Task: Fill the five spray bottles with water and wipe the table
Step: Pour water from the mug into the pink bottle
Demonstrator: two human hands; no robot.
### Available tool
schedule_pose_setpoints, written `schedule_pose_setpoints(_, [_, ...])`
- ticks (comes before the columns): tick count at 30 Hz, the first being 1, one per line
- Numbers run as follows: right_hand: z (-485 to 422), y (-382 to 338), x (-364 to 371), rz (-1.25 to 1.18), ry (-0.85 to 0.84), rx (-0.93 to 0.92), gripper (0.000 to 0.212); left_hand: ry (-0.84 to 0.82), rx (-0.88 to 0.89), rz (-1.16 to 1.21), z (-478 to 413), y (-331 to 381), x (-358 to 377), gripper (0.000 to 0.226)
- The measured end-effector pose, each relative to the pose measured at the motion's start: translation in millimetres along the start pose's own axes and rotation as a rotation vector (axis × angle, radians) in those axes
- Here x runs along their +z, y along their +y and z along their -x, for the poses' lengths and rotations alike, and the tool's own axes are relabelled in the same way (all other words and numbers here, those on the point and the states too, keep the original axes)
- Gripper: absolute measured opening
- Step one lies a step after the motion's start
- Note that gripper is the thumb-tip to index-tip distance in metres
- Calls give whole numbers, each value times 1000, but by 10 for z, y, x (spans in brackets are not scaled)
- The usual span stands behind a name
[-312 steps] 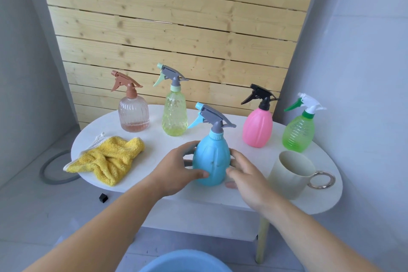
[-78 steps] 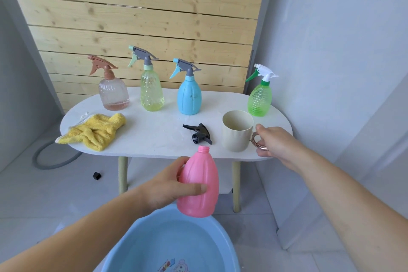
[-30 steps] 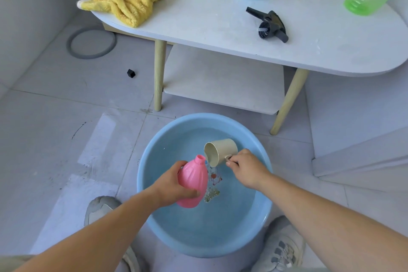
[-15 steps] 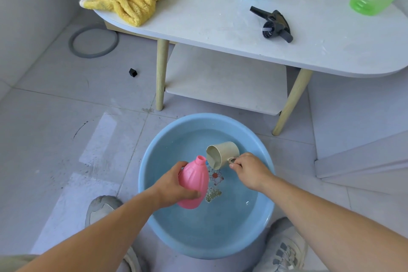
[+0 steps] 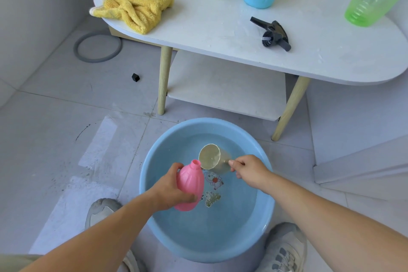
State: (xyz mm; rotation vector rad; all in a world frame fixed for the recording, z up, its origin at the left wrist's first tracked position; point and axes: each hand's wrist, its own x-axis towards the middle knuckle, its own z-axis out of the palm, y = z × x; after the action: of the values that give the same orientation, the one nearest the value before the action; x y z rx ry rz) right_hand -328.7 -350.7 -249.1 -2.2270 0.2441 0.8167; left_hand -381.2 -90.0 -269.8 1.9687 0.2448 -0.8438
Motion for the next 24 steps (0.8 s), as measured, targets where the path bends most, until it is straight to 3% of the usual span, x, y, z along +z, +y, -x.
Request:
schedule_pose_setpoints(9, [182, -229, -215, -231, 66, -102, 34, 87, 99, 56, 79, 214, -50, 82])
schedule_pose_setpoints(24, [805, -733, -669, -101, 183, -281, 28, 149, 252, 124, 210, 437, -118, 82])
